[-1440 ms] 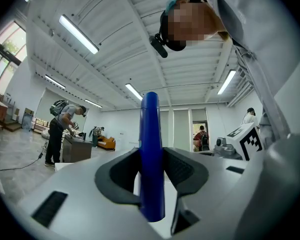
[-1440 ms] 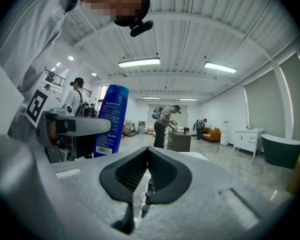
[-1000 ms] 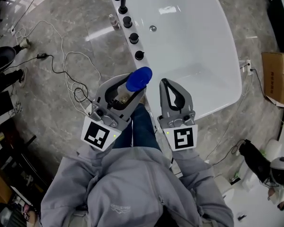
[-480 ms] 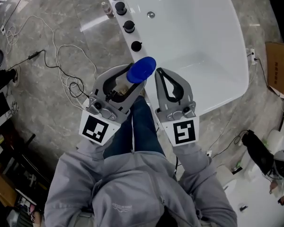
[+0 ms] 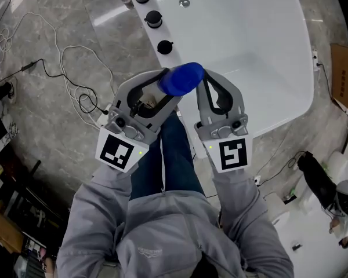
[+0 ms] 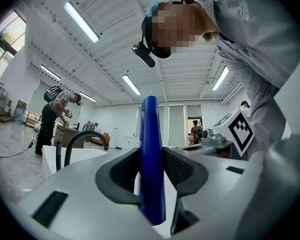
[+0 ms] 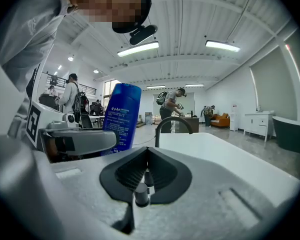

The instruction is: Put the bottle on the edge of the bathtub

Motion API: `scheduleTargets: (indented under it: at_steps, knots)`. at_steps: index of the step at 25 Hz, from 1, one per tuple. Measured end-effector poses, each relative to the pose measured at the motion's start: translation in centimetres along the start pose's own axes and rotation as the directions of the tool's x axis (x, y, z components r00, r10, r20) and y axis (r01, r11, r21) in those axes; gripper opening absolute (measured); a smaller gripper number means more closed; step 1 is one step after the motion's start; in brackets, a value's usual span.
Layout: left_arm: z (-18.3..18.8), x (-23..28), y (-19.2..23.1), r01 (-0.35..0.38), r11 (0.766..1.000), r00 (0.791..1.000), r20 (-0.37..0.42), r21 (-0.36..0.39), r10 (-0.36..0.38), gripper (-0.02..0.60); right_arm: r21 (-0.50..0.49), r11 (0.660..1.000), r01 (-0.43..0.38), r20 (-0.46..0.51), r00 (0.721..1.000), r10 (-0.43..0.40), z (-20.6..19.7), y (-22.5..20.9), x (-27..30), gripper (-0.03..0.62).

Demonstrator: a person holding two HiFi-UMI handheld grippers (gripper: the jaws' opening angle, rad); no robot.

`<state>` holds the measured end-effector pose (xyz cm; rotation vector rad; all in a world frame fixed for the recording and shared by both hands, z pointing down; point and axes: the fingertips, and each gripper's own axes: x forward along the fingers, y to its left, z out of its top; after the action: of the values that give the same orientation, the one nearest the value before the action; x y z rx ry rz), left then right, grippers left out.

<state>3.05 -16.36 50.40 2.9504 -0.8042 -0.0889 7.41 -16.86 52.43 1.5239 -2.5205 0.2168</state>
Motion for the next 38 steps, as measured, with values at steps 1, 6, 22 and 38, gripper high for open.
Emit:
scheduleTargets:
  at_steps: [1,6,22,38]
  knots:
    - [-0.7,0.2,-0.1,0.001,1.000,1.000,-0.006,0.001,-0.001,0.146,-0.001,1.000,-0.001,-0.004,1.000,0.001,-0.4,-0.2,0.0,0.003]
    - [-3.9,0.9,-0.2,0.017,1.000,0.999,-0.037,0.010,-0.017,0.144,-0.005,1.000,-0.003,-0.029,1.000,0.003,-2.8,-1.1,0.3,0.003]
    - [-9.1,2.2,-0.9,0.066,0.997,0.995,-0.074,0.035,-0.063,0.144,-0.027,1.000,-0.009,-0.076,0.997,0.007,-7.1,-2.7,1.8,0.003]
    - [-13.0,1.0,-0.5,0.152,0.987,0.985,-0.095,0.060,-0.146,0.146,-0.054,0.998,-0.012,-0.055,0.998,0.009,-7.6,-1.2,2.6,0.003]
